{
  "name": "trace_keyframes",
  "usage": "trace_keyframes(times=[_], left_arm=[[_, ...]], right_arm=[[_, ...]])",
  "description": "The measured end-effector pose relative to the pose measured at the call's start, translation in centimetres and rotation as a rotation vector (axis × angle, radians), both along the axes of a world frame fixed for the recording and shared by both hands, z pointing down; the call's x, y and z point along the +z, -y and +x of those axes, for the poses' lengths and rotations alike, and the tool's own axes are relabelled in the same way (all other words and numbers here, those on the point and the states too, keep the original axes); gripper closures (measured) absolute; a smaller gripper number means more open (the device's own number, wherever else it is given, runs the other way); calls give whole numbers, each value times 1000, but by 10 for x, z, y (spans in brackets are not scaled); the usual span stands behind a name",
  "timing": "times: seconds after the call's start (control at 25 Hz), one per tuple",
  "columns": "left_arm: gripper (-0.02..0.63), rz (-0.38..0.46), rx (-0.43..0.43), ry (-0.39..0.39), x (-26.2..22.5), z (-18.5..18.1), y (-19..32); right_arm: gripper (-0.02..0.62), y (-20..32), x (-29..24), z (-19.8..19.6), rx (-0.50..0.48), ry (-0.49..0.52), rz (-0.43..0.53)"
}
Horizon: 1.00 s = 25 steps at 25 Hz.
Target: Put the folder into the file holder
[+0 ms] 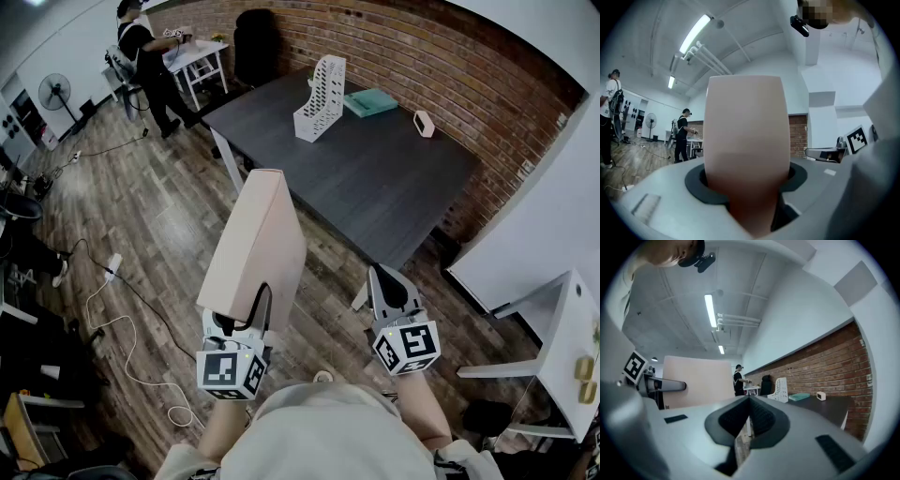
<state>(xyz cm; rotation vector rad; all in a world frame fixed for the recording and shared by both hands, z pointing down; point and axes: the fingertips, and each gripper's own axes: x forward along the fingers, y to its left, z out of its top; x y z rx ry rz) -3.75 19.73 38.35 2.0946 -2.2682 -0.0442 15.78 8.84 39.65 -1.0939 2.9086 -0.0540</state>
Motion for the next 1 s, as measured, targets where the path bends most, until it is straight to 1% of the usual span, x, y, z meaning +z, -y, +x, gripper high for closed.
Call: trace_keyframes(times=[0.12, 0.32, 0.44, 0.64, 0.8, 1.0], left_arm=[[341, 4, -20, -27, 2, 2, -25], [339, -6, -57, -10, 4, 1, -57], [339, -10, -76, -15, 8, -4, -67], [339, 12, -69, -30, 6, 1, -61], [339, 22, -47, -24, 1, 8, -48], [339, 13, -28, -25, 1, 12, -31]], right_arm=[[594, -18, 1, -4, -28, -16, 5], [594, -43, 2, -13, -80, -16, -3], [594, -59, 2, -18, -110, -17, 2], [594, -62, 4, -10, -114, -45, 12], [594, -59, 8, -2, -133, -54, 3], [594, -45, 16, 3, -108, -78, -18]])
